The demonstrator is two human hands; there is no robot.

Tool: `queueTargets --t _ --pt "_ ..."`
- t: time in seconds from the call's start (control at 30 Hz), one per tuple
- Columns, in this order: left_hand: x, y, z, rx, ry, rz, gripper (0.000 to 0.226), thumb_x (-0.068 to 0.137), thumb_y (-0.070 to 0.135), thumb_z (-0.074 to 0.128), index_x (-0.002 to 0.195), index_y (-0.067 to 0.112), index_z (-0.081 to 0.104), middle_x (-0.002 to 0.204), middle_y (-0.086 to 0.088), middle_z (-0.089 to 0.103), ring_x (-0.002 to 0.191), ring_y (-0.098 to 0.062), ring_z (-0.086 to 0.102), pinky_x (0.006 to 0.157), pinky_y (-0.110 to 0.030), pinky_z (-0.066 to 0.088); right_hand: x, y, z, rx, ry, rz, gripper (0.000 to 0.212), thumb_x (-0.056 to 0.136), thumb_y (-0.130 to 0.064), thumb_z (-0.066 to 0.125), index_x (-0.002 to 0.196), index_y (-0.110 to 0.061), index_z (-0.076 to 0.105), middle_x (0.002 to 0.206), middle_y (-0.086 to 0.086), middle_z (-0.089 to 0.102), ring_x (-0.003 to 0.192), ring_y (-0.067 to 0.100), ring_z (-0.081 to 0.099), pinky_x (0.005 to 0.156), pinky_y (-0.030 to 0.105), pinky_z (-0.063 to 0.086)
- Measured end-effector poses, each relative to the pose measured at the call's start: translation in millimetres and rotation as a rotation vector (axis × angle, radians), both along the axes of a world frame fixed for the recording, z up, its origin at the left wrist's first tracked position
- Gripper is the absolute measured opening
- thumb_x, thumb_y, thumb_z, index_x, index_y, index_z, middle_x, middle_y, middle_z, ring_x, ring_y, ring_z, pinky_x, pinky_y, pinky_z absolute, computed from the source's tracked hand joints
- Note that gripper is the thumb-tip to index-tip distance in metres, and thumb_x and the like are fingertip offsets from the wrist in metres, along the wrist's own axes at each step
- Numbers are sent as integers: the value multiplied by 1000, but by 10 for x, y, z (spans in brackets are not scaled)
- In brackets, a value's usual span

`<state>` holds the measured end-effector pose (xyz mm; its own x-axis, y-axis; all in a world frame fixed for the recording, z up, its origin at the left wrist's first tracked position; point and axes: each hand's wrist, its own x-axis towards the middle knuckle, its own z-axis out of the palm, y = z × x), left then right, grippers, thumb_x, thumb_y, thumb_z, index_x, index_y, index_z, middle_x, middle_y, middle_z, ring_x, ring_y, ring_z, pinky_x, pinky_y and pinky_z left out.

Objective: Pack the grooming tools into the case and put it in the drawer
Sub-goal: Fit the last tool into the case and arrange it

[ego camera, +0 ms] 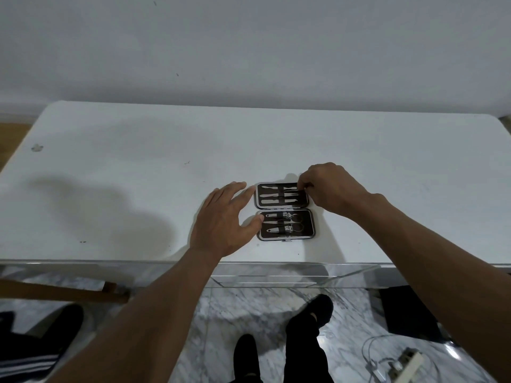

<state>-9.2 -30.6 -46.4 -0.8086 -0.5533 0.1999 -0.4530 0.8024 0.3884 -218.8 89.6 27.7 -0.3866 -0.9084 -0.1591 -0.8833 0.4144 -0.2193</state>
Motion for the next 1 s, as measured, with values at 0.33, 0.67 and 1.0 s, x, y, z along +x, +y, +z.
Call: queueTargets --t 0.33,0.67,1.0 --pt "-1 12 13 0 12 13 60 85 56 49 136 26 53 140 6 51 131 -14 42 110 -39 36 93 -81 -40 11 57 75 27 83 2 50 98 -12 69 98 10 67 90 31 61 79 38 51" --pt "-10 -6 -2 5 -16 11 61 86 58 47 138 28 50 143 8 47 135 -11 38 113 -37 30 131 -166 -95 -12 53 94 28 83 3 48 99 -9 68 99 11 67 93 33 60 78 37 49" --pt "-13 -12 0 12 -1 13 59 86 56 50 137 27 52 142 7 49 133 -12 39 112 -37 33 137 -214 -139 -38 23 114 26 82 3 48 96 -10 64 96 11 66 89 33 59 71 33 43"
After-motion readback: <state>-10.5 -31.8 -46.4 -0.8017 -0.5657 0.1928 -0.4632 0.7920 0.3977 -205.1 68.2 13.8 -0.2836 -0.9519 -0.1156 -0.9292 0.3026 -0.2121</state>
